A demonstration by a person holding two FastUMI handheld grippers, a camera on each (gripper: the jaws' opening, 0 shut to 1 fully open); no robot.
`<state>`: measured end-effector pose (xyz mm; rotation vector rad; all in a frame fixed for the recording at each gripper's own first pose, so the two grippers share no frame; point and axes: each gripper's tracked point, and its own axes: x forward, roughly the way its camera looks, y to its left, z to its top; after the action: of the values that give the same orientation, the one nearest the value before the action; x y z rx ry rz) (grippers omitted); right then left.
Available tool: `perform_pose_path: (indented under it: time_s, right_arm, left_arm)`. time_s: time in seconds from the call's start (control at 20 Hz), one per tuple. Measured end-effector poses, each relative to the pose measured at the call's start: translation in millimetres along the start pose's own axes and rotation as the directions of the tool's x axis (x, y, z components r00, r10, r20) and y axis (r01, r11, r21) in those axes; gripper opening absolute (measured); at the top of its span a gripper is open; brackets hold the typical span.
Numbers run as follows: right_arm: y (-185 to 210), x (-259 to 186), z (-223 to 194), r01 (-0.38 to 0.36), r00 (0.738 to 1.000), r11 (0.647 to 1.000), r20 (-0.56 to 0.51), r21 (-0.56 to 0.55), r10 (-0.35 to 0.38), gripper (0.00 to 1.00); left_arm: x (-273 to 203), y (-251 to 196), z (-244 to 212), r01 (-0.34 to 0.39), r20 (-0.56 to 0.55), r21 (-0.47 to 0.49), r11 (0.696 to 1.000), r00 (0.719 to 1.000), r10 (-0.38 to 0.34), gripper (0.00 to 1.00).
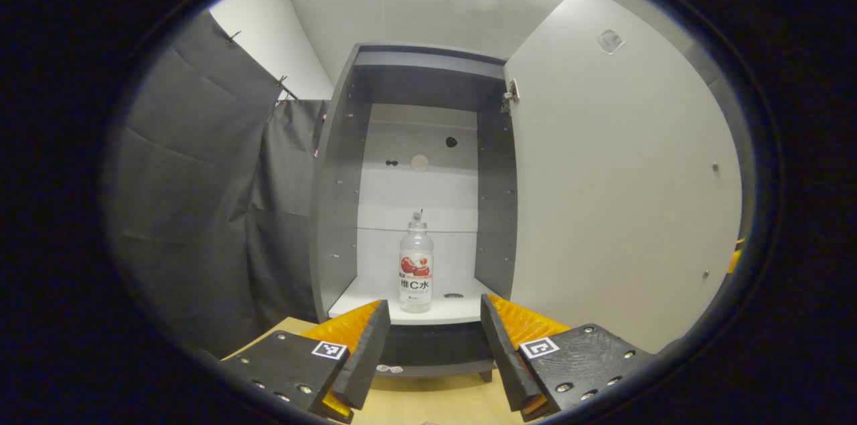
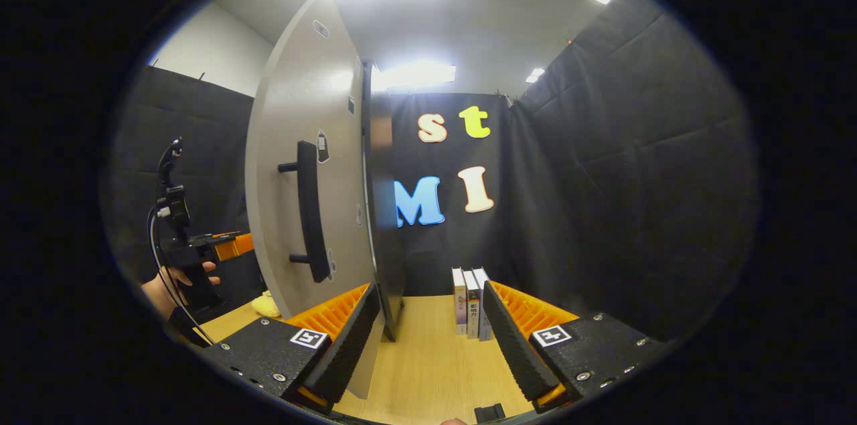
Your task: Open the cabinet door with the right hand, grasp the bottle in the cabinet with the left hand and place it on the coaster, then close the cabinet door with the right hand.
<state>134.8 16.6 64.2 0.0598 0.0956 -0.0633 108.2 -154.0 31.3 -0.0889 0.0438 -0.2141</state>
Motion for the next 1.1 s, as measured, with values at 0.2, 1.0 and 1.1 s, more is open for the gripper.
perform_pose_path:
  time_s: [0.2, 1.0, 1.1]
  right_arm:
    - [-10, 8, -11, 0.1, 0.995, 0.995, -0.021, 0.007, -0.099, 0.94]
    - [0, 32, -51, 0.312, 0.943, 0.95, -0.114, -0.008, -0.311, 0.94]
    - [3, 34, -55, 0.316, 0.941, 0.949, -0.125, -0.017, -0.315, 0.94]
  left_arm:
    - [24, 4, -3, 0.035, 0.004, 0.038, 0.999, 0.999, -0.035, 0.78]
    - [76, 7, -32, 0.113, -0.063, 0.048, 0.992, 0.992, -0.11, 0.78]
    - [81, 5, -36, 0.13, -0.072, 0.051, 0.99, 0.989, -0.126, 0.78]
